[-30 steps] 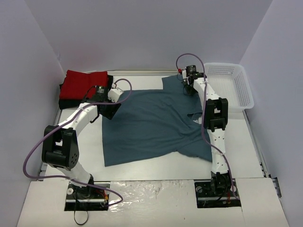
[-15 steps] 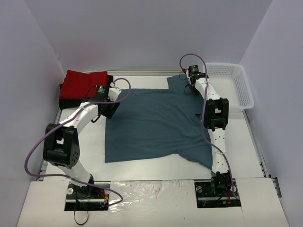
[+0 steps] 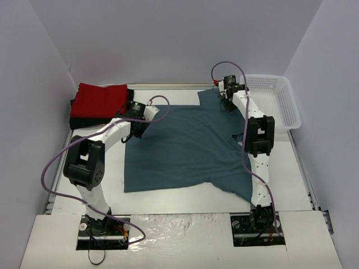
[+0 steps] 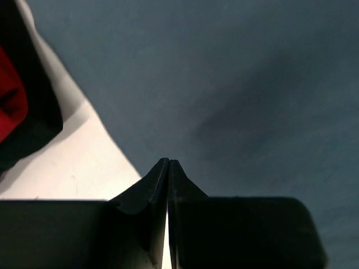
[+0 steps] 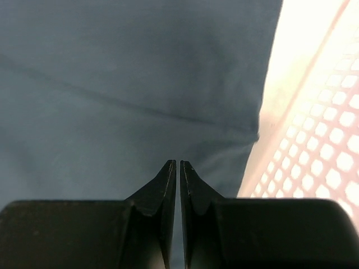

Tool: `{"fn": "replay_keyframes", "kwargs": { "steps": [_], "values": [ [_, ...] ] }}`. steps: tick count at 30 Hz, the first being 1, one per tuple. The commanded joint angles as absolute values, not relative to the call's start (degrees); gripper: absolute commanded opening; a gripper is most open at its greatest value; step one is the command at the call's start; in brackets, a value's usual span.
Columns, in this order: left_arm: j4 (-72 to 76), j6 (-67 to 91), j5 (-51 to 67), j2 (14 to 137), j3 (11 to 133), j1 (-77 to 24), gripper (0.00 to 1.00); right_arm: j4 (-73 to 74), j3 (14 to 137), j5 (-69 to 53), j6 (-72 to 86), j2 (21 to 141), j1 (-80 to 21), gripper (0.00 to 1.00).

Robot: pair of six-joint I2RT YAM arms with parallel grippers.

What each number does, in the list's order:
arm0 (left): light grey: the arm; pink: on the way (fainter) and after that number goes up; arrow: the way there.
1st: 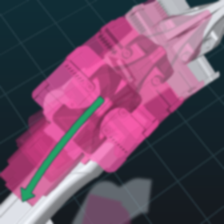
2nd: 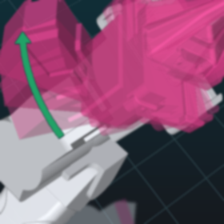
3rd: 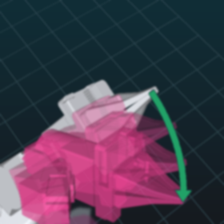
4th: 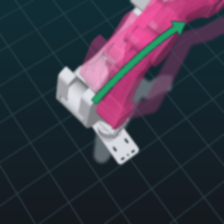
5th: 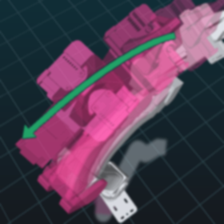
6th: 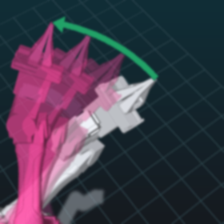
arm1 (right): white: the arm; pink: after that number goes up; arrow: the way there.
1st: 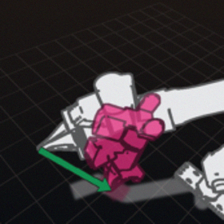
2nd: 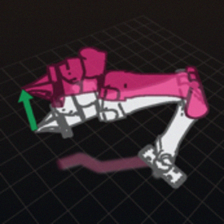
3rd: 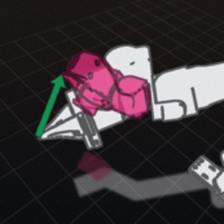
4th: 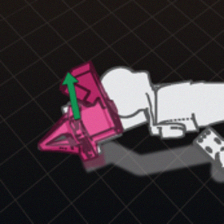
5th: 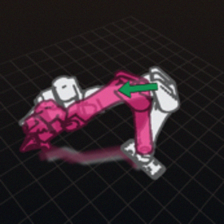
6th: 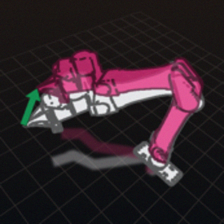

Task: Fold and stack the t-shirts
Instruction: Flatten out the tshirt

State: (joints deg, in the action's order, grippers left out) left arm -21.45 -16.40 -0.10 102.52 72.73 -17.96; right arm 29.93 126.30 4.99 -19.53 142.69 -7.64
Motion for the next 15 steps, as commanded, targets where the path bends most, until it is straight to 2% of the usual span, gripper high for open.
{"fn": "replay_keyframes", "kwargs": {
  "steps": [1, 5, 10, 15],
  "values": [
    [-19.9, -14.3, 0.0, 102.8, 76.5, -19.5, 0.02, 31.6, 124.0, 1.6, -19.5, 131.1, -10.4, 0.05],
    [-19.1, -13.0, 3.3, 104.1, 76.8, -20.7, 0.02, 31.8, 116.1, 1.4, -19.4, 126.1, -13.0, 0.05],
    [-22.7, -11.9, 1.6, 108.4, 78.4, -21.3, 0.02, 31.7, 106.7, 1.8, -20.3, 121.6, -15.8, 0.05],
    [-23.7, -11.0, 1.4, 110.7, 78.2, -21.3, 0.02, 31.7, 100.6, 0.9, -19.8, 121.5, -17.9, 0.02]
  ]
}}
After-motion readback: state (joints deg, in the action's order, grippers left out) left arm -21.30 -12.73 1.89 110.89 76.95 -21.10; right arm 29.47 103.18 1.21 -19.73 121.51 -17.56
